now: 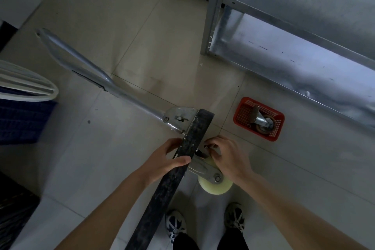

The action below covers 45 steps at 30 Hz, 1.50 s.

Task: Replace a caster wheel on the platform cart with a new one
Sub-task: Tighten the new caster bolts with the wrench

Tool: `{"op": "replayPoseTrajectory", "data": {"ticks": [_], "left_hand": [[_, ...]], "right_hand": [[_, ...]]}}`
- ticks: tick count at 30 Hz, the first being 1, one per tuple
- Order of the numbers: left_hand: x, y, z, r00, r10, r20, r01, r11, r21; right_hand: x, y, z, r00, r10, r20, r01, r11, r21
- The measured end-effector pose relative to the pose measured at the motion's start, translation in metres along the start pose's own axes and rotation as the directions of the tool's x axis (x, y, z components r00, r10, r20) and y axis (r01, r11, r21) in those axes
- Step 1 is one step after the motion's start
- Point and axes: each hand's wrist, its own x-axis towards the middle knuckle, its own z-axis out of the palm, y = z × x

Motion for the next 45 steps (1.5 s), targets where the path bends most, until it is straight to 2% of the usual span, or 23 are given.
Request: {"op": "replayPoseTrajectory", "data": {"ticks": [14,45], "left_hand": [[-0.006,0.003,0.002,1.0,-0.003,-0.006,0.003,1.0,-0.015],[0.001,-0.004,0.0,1.0,0.005,0.011,-0.005,1.0,-0.003]], "right_hand": [[0.011,0.002,0.013,0.988,0.127,0.083,-0.14,0.975,0.172],[0.021,0.005,0.043,0.928,0.349,0.133,-0.371,0.904,0.215]]}}
